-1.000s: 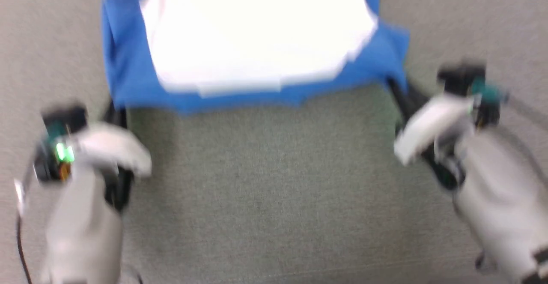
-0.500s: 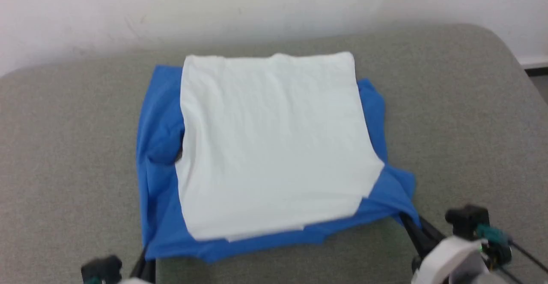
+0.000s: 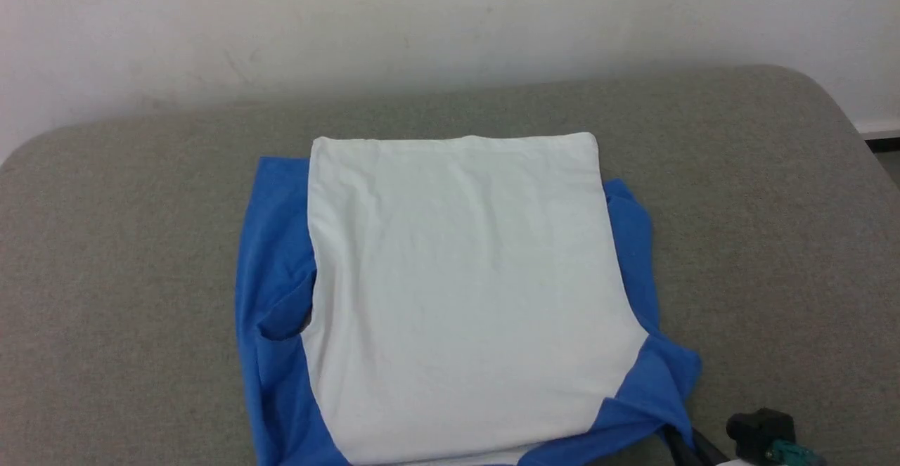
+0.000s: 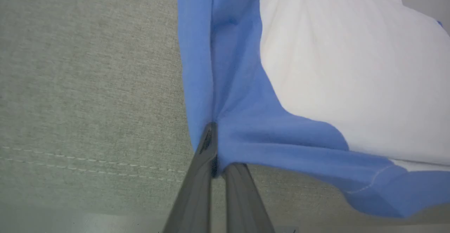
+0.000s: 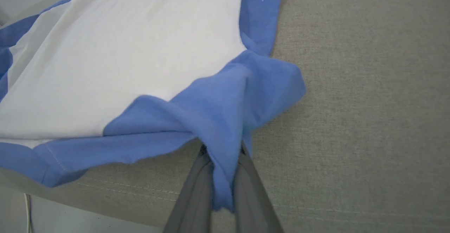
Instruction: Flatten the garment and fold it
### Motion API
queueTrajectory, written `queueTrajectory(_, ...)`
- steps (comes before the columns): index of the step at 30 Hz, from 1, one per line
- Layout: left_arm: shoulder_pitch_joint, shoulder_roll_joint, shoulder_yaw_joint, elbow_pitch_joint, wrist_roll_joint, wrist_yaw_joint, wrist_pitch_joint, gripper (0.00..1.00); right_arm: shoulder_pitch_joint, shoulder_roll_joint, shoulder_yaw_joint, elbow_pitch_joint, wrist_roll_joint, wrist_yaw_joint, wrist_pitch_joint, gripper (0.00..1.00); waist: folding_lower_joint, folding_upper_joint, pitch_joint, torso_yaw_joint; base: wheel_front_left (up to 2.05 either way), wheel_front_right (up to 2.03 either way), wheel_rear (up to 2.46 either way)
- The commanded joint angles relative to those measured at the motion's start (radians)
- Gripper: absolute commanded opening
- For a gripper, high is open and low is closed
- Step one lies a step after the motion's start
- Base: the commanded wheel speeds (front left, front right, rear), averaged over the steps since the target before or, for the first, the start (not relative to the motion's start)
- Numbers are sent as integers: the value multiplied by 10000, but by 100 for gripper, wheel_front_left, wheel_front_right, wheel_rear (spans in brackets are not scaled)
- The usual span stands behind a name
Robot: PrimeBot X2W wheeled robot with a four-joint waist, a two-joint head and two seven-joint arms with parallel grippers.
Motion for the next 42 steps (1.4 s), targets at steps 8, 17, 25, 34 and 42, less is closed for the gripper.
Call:
queueTrajectory(8,-819,-258,-174,774,-265,-462,-1255,100,215,299,74,-188,-99,-96,-472,100,-1,0,-96,64,0,0,0)
queueTrajectory(17,-707,-243,233,-1003,-113,-274,-2075,100,1059,670,-629,-2603,-197,-96,-1228,100,-1,0,-446,69,0,0,0)
queueTrajectory(25,-940,330,578,-2634,41,57,-1611,100,1347,925,-1146,-4690,-384,-96,-659,100,-1,0,-363,-219,0,0,0)
queueTrajectory(34,-4373,1221,876,-2105,-39,108,-547,100,551,1007,-1473,-6026,-339,-96,-343,100,-1,0,1350,-519,0,0,0)
queueTrajectory(42,-8785,2488,615,349,-285,-631,1366,100,-703,1013,-1199,-6192,-333,-96,-454,100,-1,0,3287,-1039,0,0,0)
